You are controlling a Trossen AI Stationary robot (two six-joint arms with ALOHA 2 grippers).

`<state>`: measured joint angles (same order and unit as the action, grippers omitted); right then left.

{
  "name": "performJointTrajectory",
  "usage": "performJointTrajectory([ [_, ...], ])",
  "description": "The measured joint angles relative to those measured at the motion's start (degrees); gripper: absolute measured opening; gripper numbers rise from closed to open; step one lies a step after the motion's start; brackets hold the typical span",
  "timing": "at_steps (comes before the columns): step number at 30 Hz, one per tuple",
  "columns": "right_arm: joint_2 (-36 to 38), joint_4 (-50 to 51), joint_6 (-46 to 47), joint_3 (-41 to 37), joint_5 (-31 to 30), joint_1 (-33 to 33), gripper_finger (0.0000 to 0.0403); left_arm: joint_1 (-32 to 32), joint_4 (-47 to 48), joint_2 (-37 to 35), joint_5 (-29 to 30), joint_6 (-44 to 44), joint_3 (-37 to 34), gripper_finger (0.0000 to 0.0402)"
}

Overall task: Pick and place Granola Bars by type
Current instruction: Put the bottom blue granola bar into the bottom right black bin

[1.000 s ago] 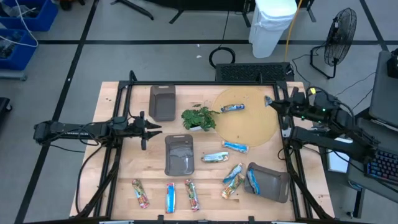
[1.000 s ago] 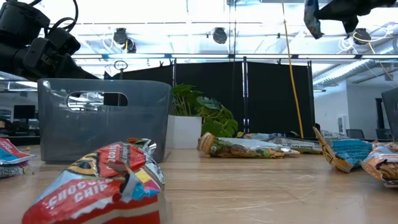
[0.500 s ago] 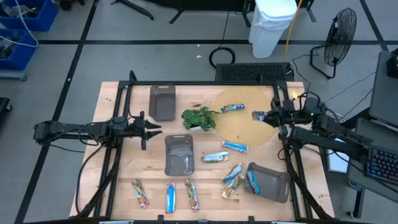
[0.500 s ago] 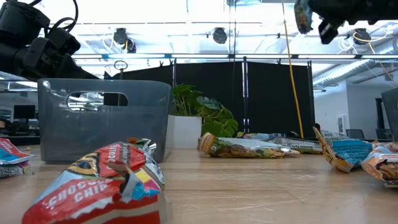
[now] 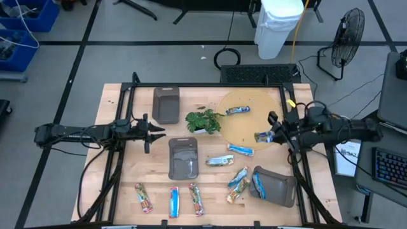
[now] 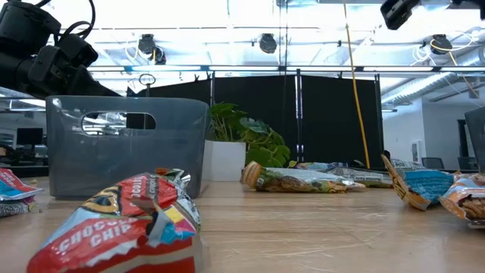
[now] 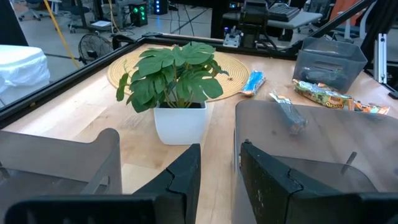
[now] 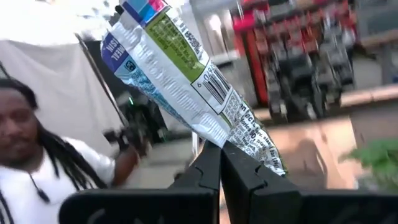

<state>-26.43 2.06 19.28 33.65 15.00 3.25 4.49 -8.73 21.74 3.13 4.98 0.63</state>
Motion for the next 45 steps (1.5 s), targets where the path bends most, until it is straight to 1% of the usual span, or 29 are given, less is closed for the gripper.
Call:
performJointTrajectory([
  [3,-5.4,10.0,-0.4,6.4,-8.3,7.3,0.0,0.0,0.0,0.0,0.0,0.0,0.0,0.0118],
  [7,-13.3,19.8,3.7,14.5,-15.8,16.9,0.0,0.0,0.1,0.0,0.0,0.0,0.0,0.0118],
  [11,-20.7,27.6,12.8,21.7,-21.7,25.4,0.0,0.0,0.1,0.0,0.0,0.0,0.0,0.0118],
  [14,-25.5,31.3,22.7,25.3,-23.9,30.7,0.0,0.0,0.2,0.0,0.0,0.0,0.0,0.0118],
  [19,-31.5,35.1,42.4,27.0,-25.4,37.0,0.0,0.0,0.4,0.0,0.0,0.0,0.0,0.0118],
  [23,-35.6,40.8,58.6,27.0,-25.3,40.9,0.0,0.0,0.4,0.0,0.0,-0.1,0.0,0.0118],
  [27,-38.6,44.3,71.8,27.0,-23.6,44.7,0.0,0.0,0.0,0.0,0.0,-0.1,0.0,0.0118],
  [31,-41.3,45.9,82.8,27.0,-21.1,47.6,0.0,0.0,0.0,0.0,0.0,-1.0,0.0,0.0118],
  [37,-45.1,48.2,92.0,25.6,-14.9,49.8,0.0,0.0,-0.2,0.0,0.0,-3.1,0.0,0.0118],
  [45,-46.9,46.7,92.8,19.0,-13.4,49.7,0.0,0.0,-1.9,0.0,0.0,-3.4,0.0,0.0118],
])
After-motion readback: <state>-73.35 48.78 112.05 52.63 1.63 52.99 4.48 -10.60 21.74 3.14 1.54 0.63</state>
